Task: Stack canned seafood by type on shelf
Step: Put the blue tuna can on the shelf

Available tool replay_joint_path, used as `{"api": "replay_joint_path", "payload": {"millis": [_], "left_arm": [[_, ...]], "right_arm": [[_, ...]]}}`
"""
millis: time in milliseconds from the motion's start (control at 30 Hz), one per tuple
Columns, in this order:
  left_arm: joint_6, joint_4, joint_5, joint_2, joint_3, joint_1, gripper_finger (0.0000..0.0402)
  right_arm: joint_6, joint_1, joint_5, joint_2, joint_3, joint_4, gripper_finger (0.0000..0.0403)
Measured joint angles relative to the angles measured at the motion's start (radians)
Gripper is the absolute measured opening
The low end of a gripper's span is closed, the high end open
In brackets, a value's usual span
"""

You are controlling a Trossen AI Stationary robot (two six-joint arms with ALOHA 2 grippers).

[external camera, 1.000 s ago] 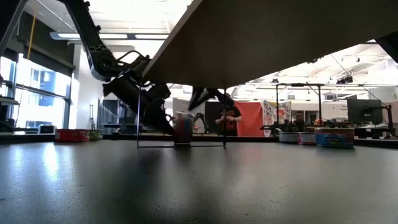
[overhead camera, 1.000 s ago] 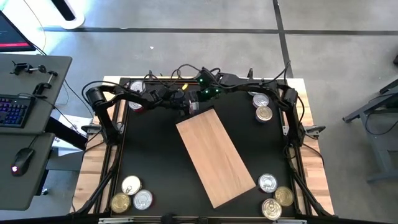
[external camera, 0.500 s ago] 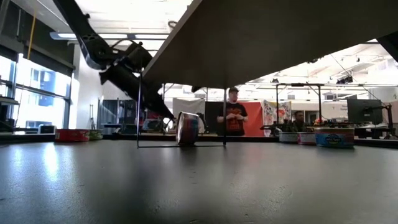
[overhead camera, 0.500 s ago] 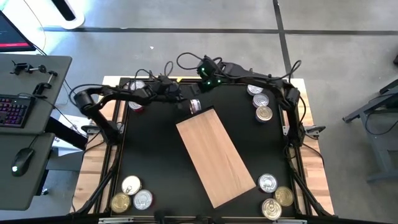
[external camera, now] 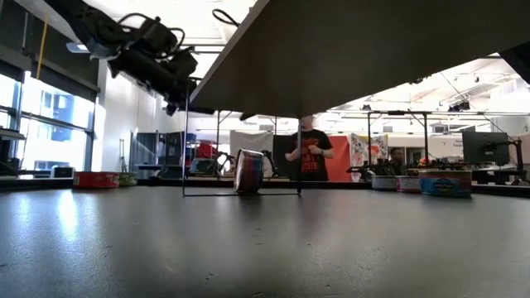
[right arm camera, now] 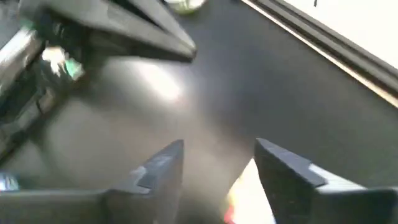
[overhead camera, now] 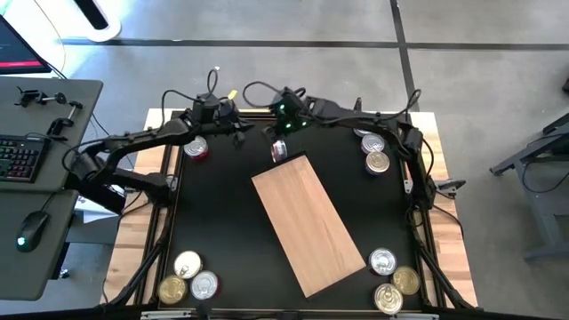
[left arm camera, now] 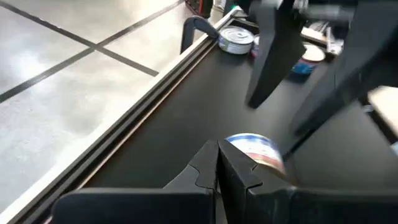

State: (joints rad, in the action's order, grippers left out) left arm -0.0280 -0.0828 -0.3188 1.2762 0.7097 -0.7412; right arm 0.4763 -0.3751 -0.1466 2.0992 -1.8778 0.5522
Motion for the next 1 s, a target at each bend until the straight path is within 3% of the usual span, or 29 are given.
{"api": "replay_joint_path", "payload": {"millis": [133,400,1000], "left_arm": [[0.014,0.064,-0.005,-0.051,0.000,0.002,0.0000],[0.057,0.099,-0.005,-0.115,0.000,0.002,0.0000],[0.132,0.086,-0.012,-0.138,0.000,0.006,0.0000]], "right_arm": [[0.038,0.031,-0.054,0.018,0.001,-0.067,0.0224],[0.282,0.008,0.210,0.026,-0.021,0.154,0.0226],[0.282,0.000,0.128,0.094,-0.020,0.231,0.0226]]}}
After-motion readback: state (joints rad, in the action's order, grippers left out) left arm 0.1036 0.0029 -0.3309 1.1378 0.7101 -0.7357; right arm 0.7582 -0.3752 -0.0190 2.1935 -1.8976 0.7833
